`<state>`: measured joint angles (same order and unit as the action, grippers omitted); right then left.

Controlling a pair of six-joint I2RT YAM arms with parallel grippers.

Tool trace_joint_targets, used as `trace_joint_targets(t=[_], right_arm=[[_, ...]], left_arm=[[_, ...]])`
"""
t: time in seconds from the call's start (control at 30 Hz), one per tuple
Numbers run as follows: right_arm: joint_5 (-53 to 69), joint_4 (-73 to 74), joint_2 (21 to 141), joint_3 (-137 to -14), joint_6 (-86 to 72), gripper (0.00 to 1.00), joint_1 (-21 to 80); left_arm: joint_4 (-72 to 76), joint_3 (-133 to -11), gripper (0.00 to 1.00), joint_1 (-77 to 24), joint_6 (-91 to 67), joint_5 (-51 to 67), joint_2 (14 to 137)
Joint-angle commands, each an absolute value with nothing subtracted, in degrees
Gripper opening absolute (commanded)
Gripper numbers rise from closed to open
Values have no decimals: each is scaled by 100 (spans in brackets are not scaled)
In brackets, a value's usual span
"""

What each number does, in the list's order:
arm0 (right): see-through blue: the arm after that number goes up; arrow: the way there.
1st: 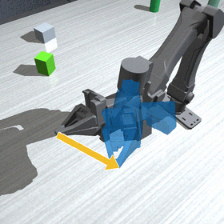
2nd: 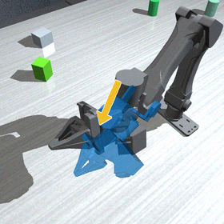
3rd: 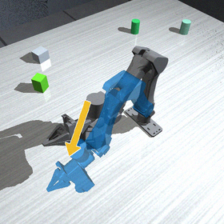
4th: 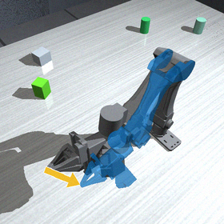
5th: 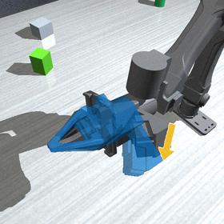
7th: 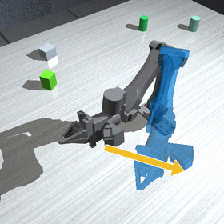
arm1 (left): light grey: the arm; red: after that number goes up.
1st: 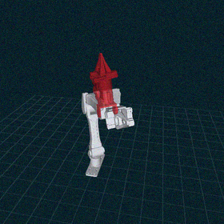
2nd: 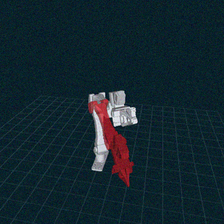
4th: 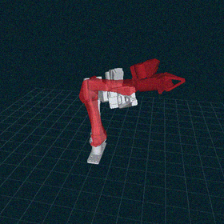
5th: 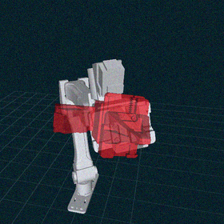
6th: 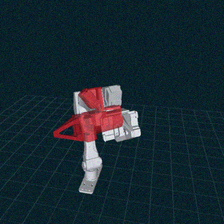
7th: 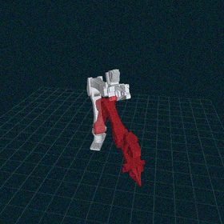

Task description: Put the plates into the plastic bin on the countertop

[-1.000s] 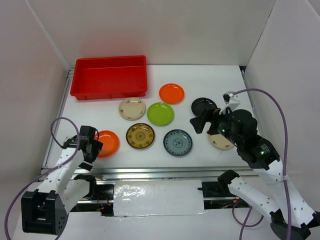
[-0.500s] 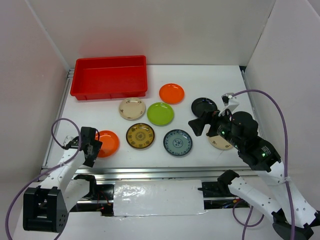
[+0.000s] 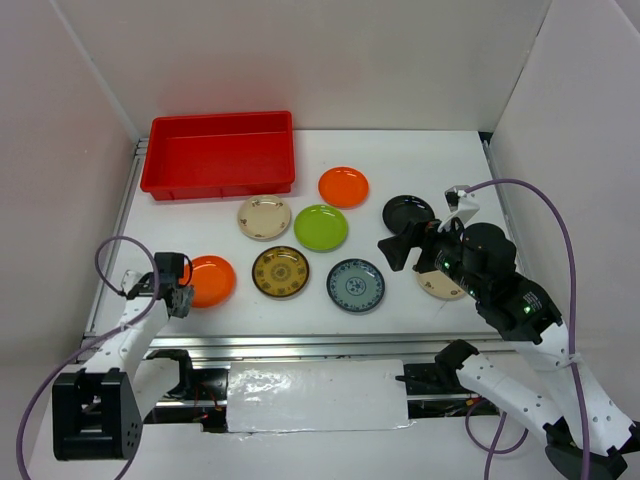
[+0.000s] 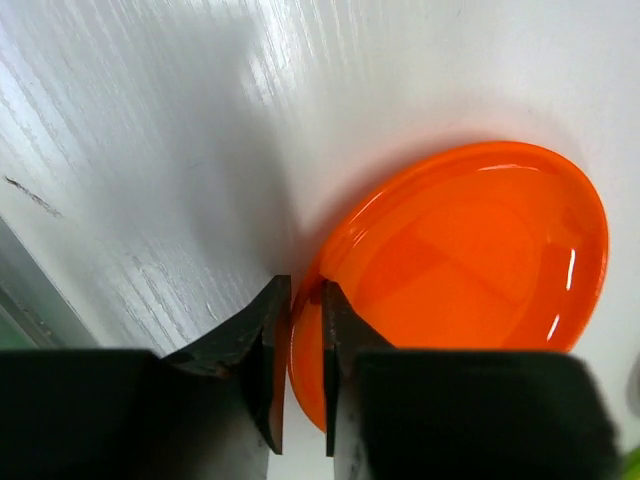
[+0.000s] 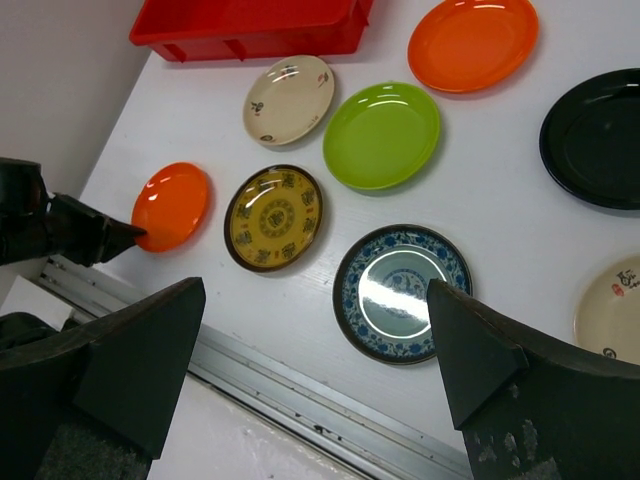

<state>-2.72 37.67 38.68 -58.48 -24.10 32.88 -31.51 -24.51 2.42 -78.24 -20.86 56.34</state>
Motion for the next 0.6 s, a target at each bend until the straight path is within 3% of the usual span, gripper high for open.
trace_joint_targets(t=[0.0,0.07,0.1,0.13,0.3,0.57], right_arm=[[-360,3507,3841,-5941,-2294,100,3357],[-378,3533,3876,-5968,-2294,100,3357],[-387,3533,3867,-5976,-2294,100,3375],[-404,3533,3867,-5977,-2294,100,3366],[-439,3542,3885,-5994,-2294,100,3375],[-422,3498,3946,-6003,-2312,100,3357]], left_arm=[[-3497,-2338,20,369,-7813,-2276,5388],[-3612,-2373,14,466,-7813,-2329,5116],[-3682,-2382,2,501,-7813,-2355,5037],[-3717,-2408,0,588,-7813,-2373,4897],[-3744,-2741,0,721,-7489,-2504,4527],[-3683,-4437,0,721,-6541,-2707,4473]])
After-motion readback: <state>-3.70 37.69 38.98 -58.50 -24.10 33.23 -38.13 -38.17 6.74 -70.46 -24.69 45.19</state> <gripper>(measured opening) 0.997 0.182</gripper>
